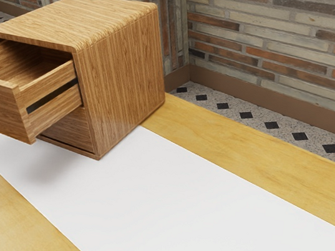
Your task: Pull the drawer handle with one arm to open the drawer
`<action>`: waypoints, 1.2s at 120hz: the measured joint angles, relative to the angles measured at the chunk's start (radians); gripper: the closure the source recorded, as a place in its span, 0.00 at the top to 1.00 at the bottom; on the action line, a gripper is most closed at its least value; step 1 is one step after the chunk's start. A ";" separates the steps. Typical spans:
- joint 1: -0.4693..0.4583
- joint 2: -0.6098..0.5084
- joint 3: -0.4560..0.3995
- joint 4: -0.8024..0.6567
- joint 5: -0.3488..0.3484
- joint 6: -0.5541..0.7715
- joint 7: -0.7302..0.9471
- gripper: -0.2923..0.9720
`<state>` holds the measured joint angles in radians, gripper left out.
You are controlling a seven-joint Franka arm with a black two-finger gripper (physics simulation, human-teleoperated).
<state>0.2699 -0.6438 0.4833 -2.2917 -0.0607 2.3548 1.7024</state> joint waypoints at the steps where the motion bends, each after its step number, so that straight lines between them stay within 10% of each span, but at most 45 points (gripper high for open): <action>1: 0.000 0.000 0.000 0.000 0.000 0.000 0.000 0.67; 144: 0.003 -0.049 0.002 -0.024 0.002 -0.009 0.003 0.63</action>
<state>0.2732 -0.6932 0.4849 -2.3155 -0.0583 2.3456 1.7053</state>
